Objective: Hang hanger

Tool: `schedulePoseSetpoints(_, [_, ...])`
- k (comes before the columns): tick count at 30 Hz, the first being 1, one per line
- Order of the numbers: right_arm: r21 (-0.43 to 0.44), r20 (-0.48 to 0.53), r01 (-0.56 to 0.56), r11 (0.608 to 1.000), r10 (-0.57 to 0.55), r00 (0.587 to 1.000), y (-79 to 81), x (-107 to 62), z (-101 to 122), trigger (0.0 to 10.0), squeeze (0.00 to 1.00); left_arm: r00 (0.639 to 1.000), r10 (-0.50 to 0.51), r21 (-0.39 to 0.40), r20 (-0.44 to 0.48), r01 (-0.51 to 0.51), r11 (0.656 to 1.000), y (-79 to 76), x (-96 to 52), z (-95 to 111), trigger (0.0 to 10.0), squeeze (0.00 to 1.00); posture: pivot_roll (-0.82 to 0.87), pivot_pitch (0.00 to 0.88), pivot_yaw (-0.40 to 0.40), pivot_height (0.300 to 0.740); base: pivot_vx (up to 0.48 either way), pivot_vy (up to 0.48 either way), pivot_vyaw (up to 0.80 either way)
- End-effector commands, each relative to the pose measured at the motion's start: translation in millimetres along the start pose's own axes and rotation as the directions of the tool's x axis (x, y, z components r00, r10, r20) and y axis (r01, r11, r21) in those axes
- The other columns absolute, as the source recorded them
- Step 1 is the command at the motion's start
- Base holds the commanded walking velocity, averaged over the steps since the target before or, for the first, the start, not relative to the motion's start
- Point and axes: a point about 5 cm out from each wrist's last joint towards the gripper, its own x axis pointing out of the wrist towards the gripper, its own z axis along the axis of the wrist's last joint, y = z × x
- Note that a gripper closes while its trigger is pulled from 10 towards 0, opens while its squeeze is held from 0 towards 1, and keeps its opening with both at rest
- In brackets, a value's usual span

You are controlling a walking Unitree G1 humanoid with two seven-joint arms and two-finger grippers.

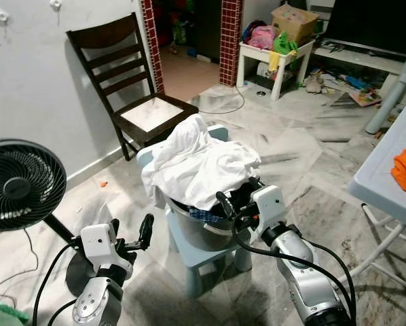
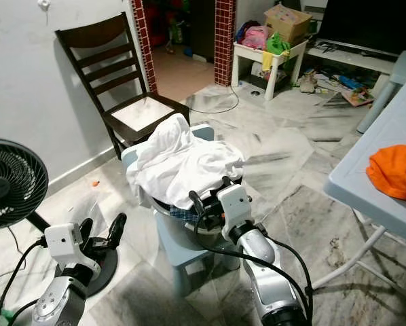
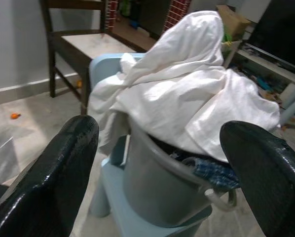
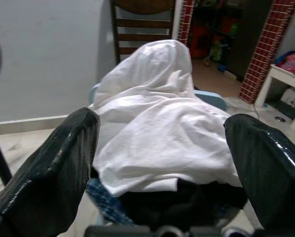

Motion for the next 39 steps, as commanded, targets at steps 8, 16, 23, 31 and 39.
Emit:
schedulePoseSetpoints(8, [-0.004,0.026,0.015,1.000,-0.015,1.000,-1.0,0.5,5.2,10.0,0.00,1.000,-0.026,0.004,0.015,0.026,1.000,-2.6,1.1,3.8,10.0,0.00,0.00,0.000,0.053,0.740,0.297,0.000,0.00])
schedulePoseSetpoints(16, [-0.004,0.019,0.013,1.000,-0.013,1.000,-1.3,-1.5,3.8,10.0,0.00,1.000,-0.026,0.002,0.004,0.026,1.000,-3.8,0.3,1.3,10.0,0.00,0.00,0.000,0.047,0.740,0.298,0.000,0.00])
schedulePoseSetpoints(23, [-0.005,0.020,0.011,1.000,-0.011,1.000,-1.4,-0.2,4.3,10.0,0.00,1.000,-0.024,0.001,0.001,0.024,1.000,-3.9,0.0,0.1,10.0,0.00,0.00,0.000,0.046,0.740,0.295,0.000,0.00])
schedulePoseSetpoints(31, [-0.007,0.015,0.011,1.000,-0.011,1.000,-2.2,-0.7,3.2,10.0,0.00,1.000,-0.010,-0.005,-0.008,0.010,1.000,-4.1,1.1,-1.8,10.0,0.00,0.00,0.000,0.046,0.740,0.106,0.000,0.00])
schedulePoseSetpoints(39, [-0.014,0.015,0.010,1.000,-0.010,1.000,-4.7,-3.0,5.0,10.0,0.00,0.999,0.023,0.045,-0.037,-0.021,0.999,3.2,4.1,-5.3,10.0,0.00,-0.01,0.000,0.025,0.740,0.000,0.000,0.00])
